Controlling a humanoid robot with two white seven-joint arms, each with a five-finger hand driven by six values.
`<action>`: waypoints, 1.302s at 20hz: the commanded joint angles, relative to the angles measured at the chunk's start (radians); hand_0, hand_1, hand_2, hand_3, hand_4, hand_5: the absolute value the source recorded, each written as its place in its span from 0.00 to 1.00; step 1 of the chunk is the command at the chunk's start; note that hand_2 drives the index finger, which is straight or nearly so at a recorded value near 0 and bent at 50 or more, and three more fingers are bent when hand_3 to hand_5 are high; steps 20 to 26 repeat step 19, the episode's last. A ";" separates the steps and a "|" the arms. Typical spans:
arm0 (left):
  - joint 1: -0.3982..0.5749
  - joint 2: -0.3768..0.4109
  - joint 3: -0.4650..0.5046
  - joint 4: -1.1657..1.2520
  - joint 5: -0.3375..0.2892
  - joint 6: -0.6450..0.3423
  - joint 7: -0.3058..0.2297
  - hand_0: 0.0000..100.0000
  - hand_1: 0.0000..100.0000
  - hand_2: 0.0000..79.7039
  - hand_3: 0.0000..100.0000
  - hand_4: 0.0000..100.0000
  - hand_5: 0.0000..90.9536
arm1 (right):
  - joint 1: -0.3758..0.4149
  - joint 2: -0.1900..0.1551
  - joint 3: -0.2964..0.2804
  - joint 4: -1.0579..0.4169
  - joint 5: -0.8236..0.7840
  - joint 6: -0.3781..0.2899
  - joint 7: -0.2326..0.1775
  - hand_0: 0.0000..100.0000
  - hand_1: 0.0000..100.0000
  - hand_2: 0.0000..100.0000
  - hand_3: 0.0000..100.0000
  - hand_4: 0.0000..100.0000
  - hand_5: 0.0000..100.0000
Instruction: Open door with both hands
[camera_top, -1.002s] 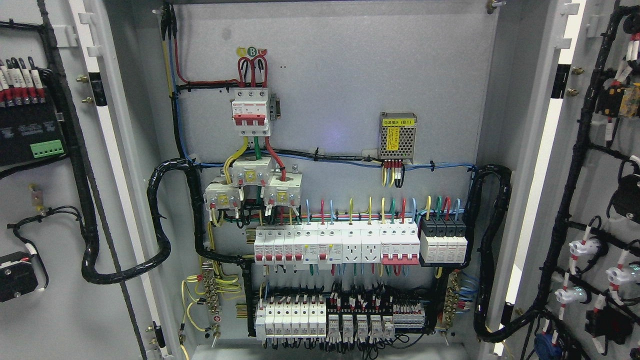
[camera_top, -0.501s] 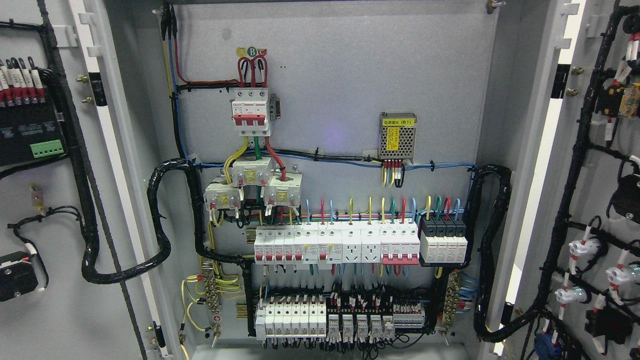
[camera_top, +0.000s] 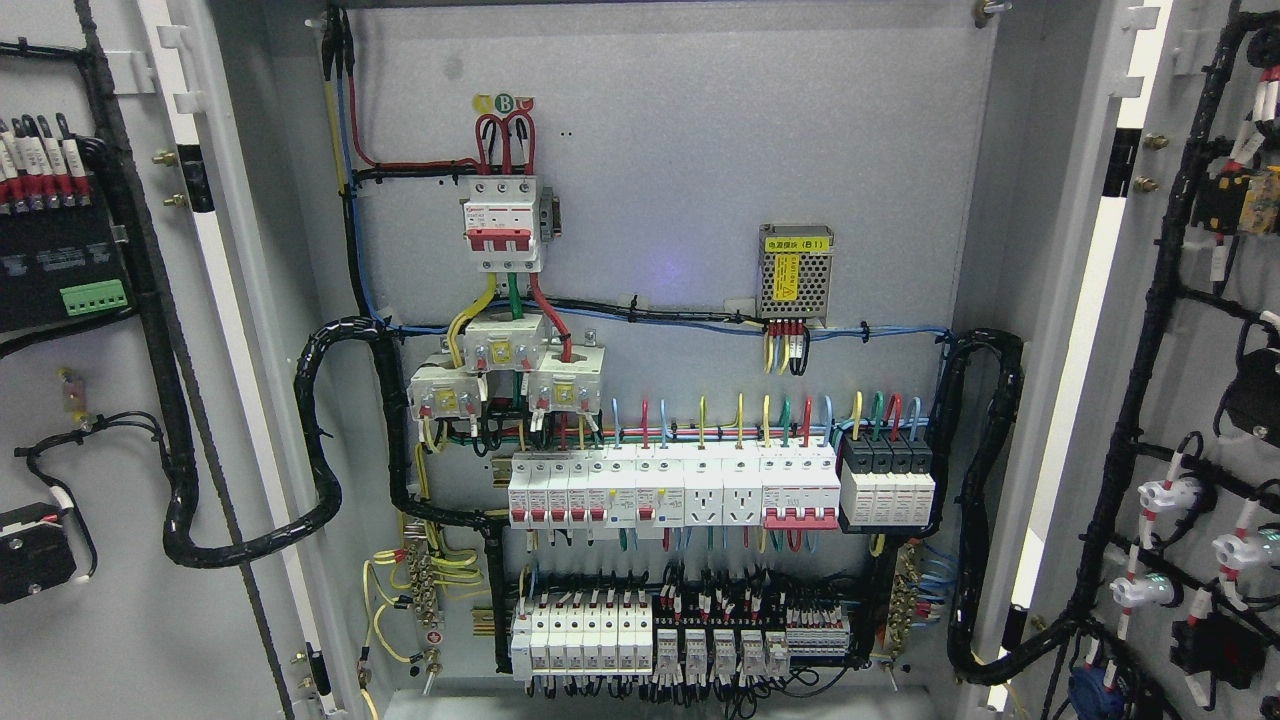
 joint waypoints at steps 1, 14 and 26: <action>-0.005 -0.041 0.004 0.079 -0.019 0.016 0.004 0.00 0.00 0.00 0.00 0.03 0.00 | -0.039 0.090 -0.021 0.162 0.110 0.067 -0.065 0.11 0.00 0.00 0.00 0.00 0.00; -0.005 -0.041 0.004 0.076 -0.019 0.015 0.004 0.00 0.00 0.00 0.00 0.03 0.00 | -0.059 0.107 -0.023 0.164 0.163 0.121 -0.147 0.11 0.00 0.00 0.00 0.00 0.00; -0.005 -0.041 0.004 0.073 -0.019 0.015 0.004 0.00 0.00 0.00 0.00 0.03 0.00 | -0.059 0.107 -0.023 0.164 0.163 0.122 -0.147 0.11 0.00 0.00 0.00 0.00 0.00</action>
